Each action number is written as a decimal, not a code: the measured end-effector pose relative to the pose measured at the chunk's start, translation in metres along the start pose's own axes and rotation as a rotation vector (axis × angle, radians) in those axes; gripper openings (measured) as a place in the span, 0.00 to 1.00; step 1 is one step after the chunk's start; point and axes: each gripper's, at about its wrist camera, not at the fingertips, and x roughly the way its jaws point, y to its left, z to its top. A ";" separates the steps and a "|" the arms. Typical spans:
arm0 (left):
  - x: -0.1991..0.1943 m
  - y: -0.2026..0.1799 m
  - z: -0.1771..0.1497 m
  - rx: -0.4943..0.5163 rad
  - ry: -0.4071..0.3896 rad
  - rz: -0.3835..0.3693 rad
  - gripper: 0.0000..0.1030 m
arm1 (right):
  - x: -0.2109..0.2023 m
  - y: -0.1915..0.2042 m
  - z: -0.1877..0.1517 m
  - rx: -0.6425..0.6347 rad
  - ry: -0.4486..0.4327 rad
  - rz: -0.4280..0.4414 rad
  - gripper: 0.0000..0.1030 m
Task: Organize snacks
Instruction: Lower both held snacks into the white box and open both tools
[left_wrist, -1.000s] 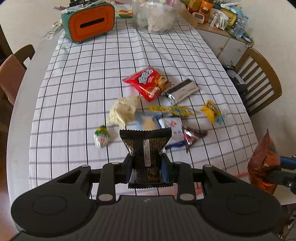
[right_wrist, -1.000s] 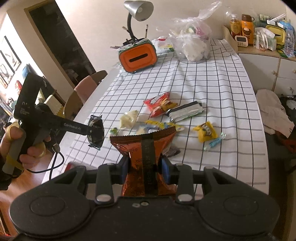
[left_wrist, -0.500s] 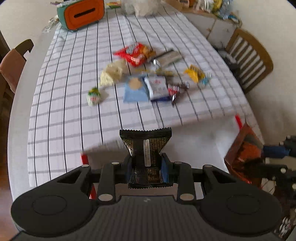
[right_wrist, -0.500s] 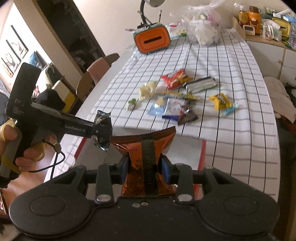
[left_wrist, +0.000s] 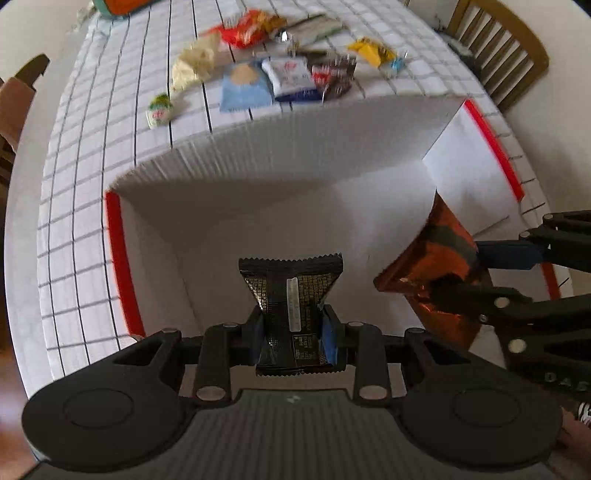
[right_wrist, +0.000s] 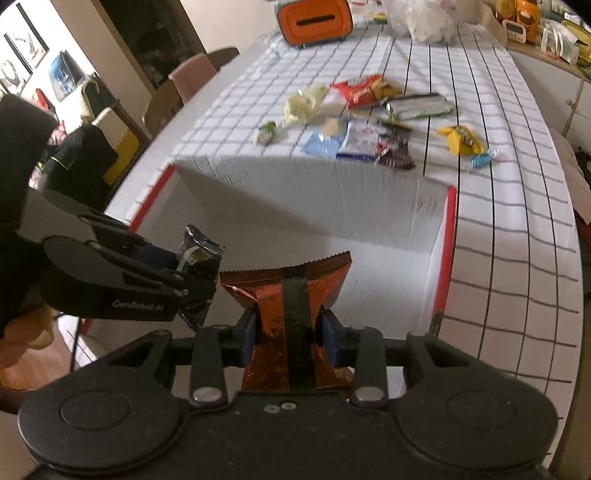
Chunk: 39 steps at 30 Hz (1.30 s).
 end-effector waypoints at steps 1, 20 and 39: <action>0.004 0.000 0.000 -0.006 0.015 0.004 0.30 | 0.005 0.001 -0.001 -0.002 0.012 -0.012 0.35; 0.042 -0.009 0.004 -0.025 0.188 0.018 0.30 | 0.045 0.003 -0.010 -0.005 0.132 -0.071 0.35; -0.021 0.010 0.000 -0.050 0.001 -0.023 0.47 | -0.022 -0.006 0.010 0.051 -0.044 -0.006 0.38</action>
